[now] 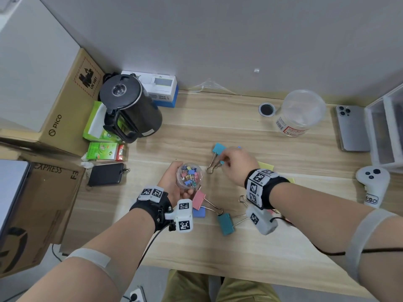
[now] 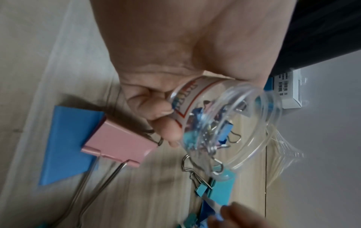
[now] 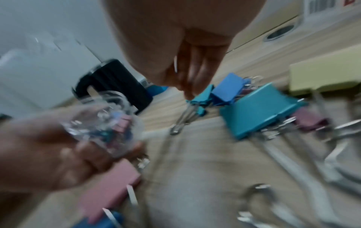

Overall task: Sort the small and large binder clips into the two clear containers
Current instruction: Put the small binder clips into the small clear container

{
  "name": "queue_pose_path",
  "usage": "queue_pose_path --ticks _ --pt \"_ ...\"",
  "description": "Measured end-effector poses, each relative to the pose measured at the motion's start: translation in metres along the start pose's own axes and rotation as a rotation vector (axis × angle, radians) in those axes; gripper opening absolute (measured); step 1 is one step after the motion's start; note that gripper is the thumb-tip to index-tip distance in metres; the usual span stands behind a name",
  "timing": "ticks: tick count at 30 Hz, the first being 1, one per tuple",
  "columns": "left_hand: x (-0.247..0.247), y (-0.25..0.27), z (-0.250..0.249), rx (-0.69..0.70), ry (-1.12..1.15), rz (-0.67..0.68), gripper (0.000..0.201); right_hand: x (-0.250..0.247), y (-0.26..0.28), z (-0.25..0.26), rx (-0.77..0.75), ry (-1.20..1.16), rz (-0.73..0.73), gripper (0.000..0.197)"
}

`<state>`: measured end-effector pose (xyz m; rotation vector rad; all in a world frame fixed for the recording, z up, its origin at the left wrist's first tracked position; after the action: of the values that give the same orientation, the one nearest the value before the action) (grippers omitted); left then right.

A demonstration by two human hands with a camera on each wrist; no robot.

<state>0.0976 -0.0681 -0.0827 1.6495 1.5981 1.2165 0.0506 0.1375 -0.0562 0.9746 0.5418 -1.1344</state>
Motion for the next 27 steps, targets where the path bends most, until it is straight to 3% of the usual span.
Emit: queue_pose_path --ticks 2,5,14,17,22,27 --pt "-0.001 0.001 0.0 -0.011 0.01 0.007 0.054 0.002 -0.003 -0.018 0.037 0.226 0.101 0.026" --pt "-0.004 -0.002 -0.001 -0.009 0.038 -0.011 0.053 0.002 -0.001 -0.029 0.029 0.334 0.141 0.03" --pt "-0.005 -0.007 -0.003 -0.02 0.045 -0.053 0.054 0.012 -0.007 -0.024 0.024 0.351 0.189 0.035" --pt "-0.005 -0.007 -0.005 -0.017 0.035 -0.055 0.055 0.017 -0.008 -0.02 0.029 0.422 0.201 0.026" --pt "-0.011 -0.011 -0.007 -0.011 0.017 -0.074 0.057 0.018 -0.008 -0.014 0.038 0.297 0.096 0.025" --pt "-0.015 -0.012 -0.008 -0.008 0.02 -0.069 0.057 0.023 -0.012 -0.01 -0.02 0.254 0.086 0.024"
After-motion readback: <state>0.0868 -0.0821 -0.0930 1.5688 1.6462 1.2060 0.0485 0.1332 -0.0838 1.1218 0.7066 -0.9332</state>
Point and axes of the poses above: each hand's wrist, its own y-axis away from the middle knuckle, its own x-axis out of the palm, z = x × y, the point moved 3 cm from there along -y, towards the middle knuckle, and after that the axes turned 6 degrees about x, right-handed, at the moved point
